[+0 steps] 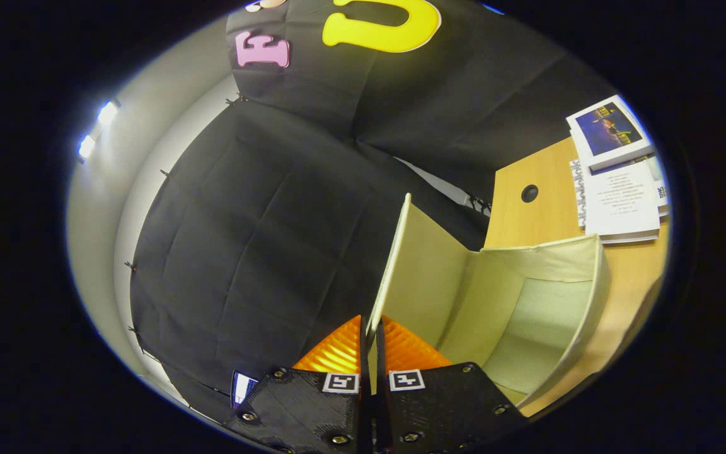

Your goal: Open the storage box then place both shoes into the box .Put the left shoe in first, then the right shoe, with the right side of both shoes facing outward in a uniform manner.

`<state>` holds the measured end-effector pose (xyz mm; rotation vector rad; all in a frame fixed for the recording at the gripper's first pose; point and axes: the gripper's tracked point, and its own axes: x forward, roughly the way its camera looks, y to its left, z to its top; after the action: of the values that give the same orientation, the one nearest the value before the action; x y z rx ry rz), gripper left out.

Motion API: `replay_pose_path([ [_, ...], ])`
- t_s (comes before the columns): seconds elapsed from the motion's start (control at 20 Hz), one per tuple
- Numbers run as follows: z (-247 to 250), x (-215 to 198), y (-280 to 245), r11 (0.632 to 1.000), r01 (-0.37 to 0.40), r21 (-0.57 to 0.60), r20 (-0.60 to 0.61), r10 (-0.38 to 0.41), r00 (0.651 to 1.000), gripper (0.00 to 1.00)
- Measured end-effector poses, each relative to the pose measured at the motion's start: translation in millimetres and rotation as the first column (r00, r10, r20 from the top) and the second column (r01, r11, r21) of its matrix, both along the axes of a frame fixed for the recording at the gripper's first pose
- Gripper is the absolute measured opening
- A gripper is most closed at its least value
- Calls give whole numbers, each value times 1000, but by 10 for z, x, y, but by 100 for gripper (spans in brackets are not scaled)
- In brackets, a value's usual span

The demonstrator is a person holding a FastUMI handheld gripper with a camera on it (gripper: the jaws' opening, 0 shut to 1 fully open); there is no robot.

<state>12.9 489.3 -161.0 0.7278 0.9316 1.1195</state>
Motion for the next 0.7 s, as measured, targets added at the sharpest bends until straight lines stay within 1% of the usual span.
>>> replay_pose_path([
  [0.2, 0, -72, 400, 999, -35, -17, 13, 35, 999, 3],
  [0.4, -54, -85, 636, 999, -42, -26, -2, 42, 999, 3],
  [0.45, -90, -70, 655, 999, -32, -36, 11, 32, 999, 9],
  [0.5, -86, -18, 606, 998, -27, -58, 23, 28, 999, 11],
  [0.6, -121, 4, 691, 997, -28, -72, 39, 31, 999, 42],
  [0.7, -104, 77, 630, 994, -10, -108, 67, 17, 998, 79],
])
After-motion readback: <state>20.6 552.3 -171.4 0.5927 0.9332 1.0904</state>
